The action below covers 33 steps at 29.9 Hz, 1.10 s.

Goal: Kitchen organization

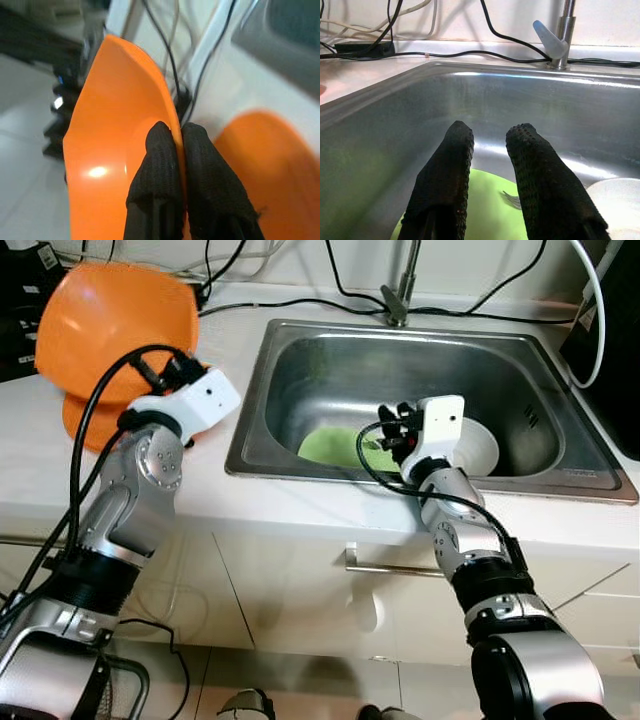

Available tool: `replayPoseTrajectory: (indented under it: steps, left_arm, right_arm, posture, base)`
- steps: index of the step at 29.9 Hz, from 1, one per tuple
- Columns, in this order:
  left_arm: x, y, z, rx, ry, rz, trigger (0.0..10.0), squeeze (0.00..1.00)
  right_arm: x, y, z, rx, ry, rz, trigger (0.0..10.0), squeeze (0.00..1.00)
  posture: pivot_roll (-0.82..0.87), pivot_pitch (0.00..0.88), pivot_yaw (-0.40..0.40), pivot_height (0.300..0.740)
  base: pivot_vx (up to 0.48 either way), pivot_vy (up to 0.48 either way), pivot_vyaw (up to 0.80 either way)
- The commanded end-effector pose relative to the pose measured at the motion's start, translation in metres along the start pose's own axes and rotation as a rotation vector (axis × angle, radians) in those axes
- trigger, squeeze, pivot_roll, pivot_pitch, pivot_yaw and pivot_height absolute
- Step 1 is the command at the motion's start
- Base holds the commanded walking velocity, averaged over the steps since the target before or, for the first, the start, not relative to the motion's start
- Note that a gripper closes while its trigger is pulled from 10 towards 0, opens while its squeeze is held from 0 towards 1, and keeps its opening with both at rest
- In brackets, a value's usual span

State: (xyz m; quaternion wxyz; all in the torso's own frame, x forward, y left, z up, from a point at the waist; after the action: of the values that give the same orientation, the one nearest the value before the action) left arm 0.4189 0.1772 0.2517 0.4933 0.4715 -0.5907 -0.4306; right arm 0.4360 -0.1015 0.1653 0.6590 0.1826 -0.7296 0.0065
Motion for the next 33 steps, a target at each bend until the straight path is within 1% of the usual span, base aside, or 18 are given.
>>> replayPoseTrajectory:
  steps: [1,2,3,4,5,6,7,9,14,18,20,24,25,29,30,31,32,33]
  left_arm:
    - [0.031,0.014,0.001,0.057,-0.126,-0.027,10.0,0.00]
    - [0.031,0.014,0.001,0.057,-0.126,-0.027,10.0,0.00]
    - [0.042,0.012,0.002,0.051,-0.178,-0.019,10.0,0.00]
    - [0.062,0.008,0.005,0.035,-0.272,-0.009,10.0,0.00]
    - [0.069,0.005,0.007,0.029,-0.301,-0.006,10.0,0.00]
    - [0.069,0.005,0.007,0.029,-0.301,-0.006,10.0,0.00]
    - [0.079,0.001,0.009,0.018,-0.335,-0.004,10.0,0.00]
    - [0.082,0.000,0.009,0.013,-0.346,-0.004,10.0,0.00]
    - [0.100,-0.014,0.013,-0.025,-0.410,-0.005,10.0,0.00]
    - [0.104,-0.018,0.014,-0.035,-0.433,0.003,10.0,0.00]
    - [0.107,-0.022,0.015,-0.042,-0.444,0.005,10.0,0.00]
    - [0.109,-0.025,0.015,-0.050,-0.451,0.004,10.0,0.00]
    - [0.110,-0.029,0.016,-0.061,-0.455,0.003,10.0,0.00]
    - [0.111,-0.035,0.018,-0.079,-0.462,0.002,10.0,0.00]
    - [0.111,-0.037,0.018,-0.082,-0.464,0.001,10.0,0.00]
    - [0.112,-0.038,0.018,-0.085,-0.467,0.002,10.0,0.00]
    - [0.112,-0.039,0.018,-0.087,-0.469,0.002,10.0,0.00]
    - [0.113,-0.040,0.019,-0.092,-0.475,0.001,10.0,0.00]
  right_arm:
    - [-0.011,-0.005,0.003,-0.024,0.034,-0.030,10.0,0.00]
    - [-0.011,-0.005,0.003,-0.024,0.034,-0.030,10.0,0.00]
    - [-0.010,-0.005,0.003,-0.026,0.031,-0.026,10.0,0.00]
    - [-0.007,-0.008,0.002,-0.044,0.023,-0.017,10.0,1.00]
    - [-0.005,-0.010,0.002,-0.054,0.019,-0.019,10.0,1.00]
    - [-0.005,-0.010,0.002,-0.054,0.019,-0.019,10.0,1.00]
    - [0.000,-0.014,0.001,-0.064,0.010,-0.033,10.0,1.00]
    - [0.001,-0.015,0.000,-0.066,0.006,-0.039,10.0,1.00]
    - [0.023,-0.016,-0.005,-0.055,-0.045,-0.090,10.0,1.00]
    - [0.034,-0.016,-0.007,-0.055,-0.075,-0.132,10.0,1.00]
    - [0.042,-0.015,-0.009,-0.048,-0.096,-0.199,10.0,1.00]
    - [0.049,-0.013,-0.011,-0.042,-0.109,-0.257,10.0,1.00]
    - [0.054,-0.012,-0.012,-0.040,-0.118,-0.304,10.0,1.00]
    - [0.061,-0.011,-0.013,-0.028,-0.125,-0.336,10.0,1.00]
    - [0.062,-0.009,-0.013,-0.014,-0.122,-0.331,10.0,0.98]
    - [0.063,-0.006,-0.013,0.001,-0.117,-0.312,10.0,0.50]
    - [0.064,-0.005,-0.013,0.010,-0.112,-0.298,10.0,0.50]
    - [0.065,-0.003,-0.013,0.017,-0.108,-0.305,10.0,0.00]
  posture:
    - [0.10,0.078,-0.001,0.740]
    - [0.10,0.078,-0.001,0.740]
    - [0.10,0.073,0.003,0.740]
    - [0.10,0.069,0.003,0.740]
    - [0.09,0.067,0.006,0.740]
    - [0.09,0.067,0.006,0.740]
    - [0.09,0.063,0.007,0.740]
    - [0.09,0.063,0.007,0.740]
    - [0.08,0.057,0.009,0.740]
    - [0.07,0.049,0.011,0.740]
    - [0.07,0.045,0.011,0.740]
    - [0.07,0.044,0.012,0.740]
    - [0.07,0.044,0.012,0.740]
    - [0.07,0.041,0.011,0.740]
    - [0.07,0.040,0.011,0.740]
    - [0.07,0.039,0.011,0.740]
    - [0.07,0.039,0.011,0.740]
    - [0.06,0.038,0.011,0.740]
  base:
    - [0.000,0.000,0.00]
    - [0.000,0.000,0.00]
    - [0.000,0.000,0.00]
    - [0.000,0.000,0.00]
    - [0.000,0.000,0.00]
    - [0.000,0.000,0.00]
    - [0.000,0.000,0.00]
    - [0.000,0.000,0.00]
    - [0.000,0.000,0.00]
    - [0.000,0.000,0.00]
    - [0.000,0.000,0.00]
    - [0.000,0.000,0.00]
    - [0.000,0.000,0.00]
    - [0.000,0.000,0.00]
    - [0.000,0.000,0.00]
    - [0.000,0.000,0.00]
    - [0.000,0.000,0.00]
    - [0.000,0.000,0.00]
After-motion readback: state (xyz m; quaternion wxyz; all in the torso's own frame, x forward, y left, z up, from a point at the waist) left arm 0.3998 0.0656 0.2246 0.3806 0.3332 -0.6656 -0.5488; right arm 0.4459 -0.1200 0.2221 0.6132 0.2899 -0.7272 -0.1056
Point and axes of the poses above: a point about 5 cm out from each wrist's last joint towards the gripper, its own z axis pointing back from the gripper into the wrist, its own x axis along the axis of the wrist's last joint, y = z × x, the point moved 6 cm from there along -z, pointing out of the wrist towards the gripper, and after that the axes turned 11 degrees about -z, right-handed, at the moved point
